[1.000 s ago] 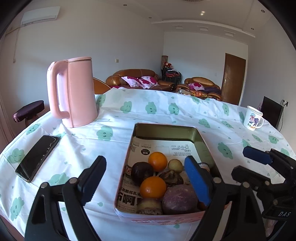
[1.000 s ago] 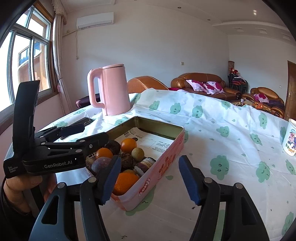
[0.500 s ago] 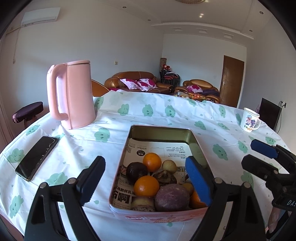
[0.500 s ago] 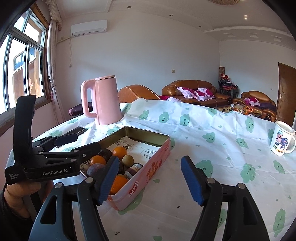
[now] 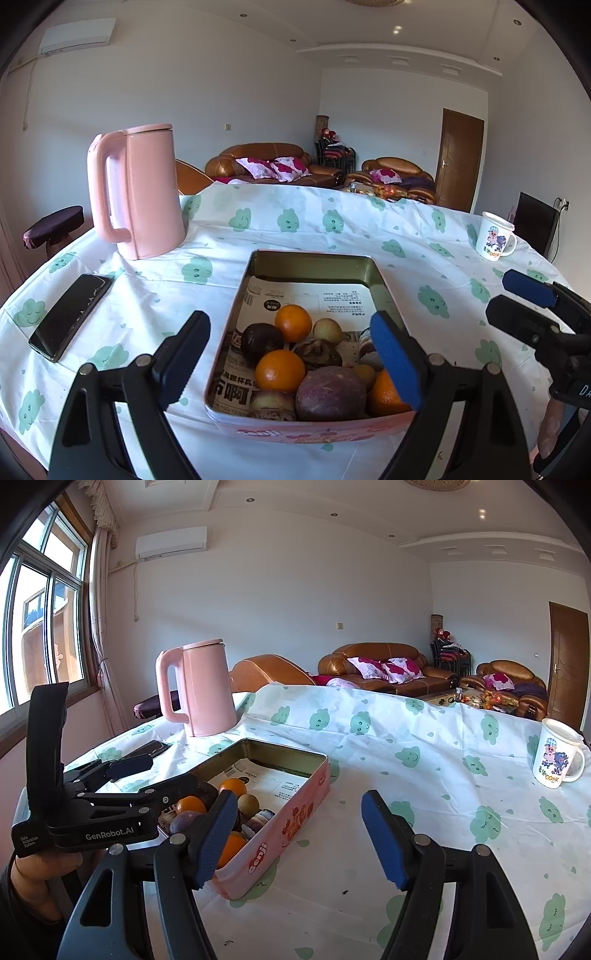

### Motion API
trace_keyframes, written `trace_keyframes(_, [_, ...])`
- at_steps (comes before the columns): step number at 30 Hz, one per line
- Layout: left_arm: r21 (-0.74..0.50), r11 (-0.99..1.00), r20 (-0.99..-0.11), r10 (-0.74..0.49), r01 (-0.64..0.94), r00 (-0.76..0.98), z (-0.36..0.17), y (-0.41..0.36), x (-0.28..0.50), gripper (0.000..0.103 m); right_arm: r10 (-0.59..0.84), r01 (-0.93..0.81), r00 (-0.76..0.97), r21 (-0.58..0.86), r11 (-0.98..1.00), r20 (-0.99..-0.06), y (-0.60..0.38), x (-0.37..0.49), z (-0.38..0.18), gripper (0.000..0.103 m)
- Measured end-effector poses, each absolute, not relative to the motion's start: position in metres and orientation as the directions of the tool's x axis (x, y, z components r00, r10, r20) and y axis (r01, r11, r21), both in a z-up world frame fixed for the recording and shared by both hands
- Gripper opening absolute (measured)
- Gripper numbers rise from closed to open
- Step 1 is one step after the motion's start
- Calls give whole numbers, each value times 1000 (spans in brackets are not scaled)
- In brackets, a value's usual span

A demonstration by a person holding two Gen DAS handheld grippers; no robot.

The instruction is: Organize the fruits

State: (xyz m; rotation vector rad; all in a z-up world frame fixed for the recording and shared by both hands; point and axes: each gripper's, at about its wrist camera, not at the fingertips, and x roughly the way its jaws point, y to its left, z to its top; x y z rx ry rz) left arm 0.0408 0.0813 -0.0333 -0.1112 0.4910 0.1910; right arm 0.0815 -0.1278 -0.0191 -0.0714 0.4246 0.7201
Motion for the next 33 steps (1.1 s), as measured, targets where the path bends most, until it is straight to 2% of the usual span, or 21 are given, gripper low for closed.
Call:
trace_keyframes(10, [-44, 981, -477, 147, -191, 866, -33, 73, 43, 91, 618, -639, 684, 92, 764, -388, -139, 83, -15, 71])
trace_keyframes(16, [-31, 982, -470, 149, -185, 870, -30, 68, 42, 95, 615, -630, 692, 100, 770, -378, -146, 83, -14, 72])
trace_keyframes(20, [-23, 978, -456, 173, -206, 873, -27, 67, 40, 102, 611, -624, 697, 102, 775, -375, -150, 83, -14, 72])
trace_keyframes(33, [-20, 983, -446, 153, -181, 882, -20, 57, 37, 103, 587, -596, 736, 87, 798, -338, -164, 80, -5, 72])
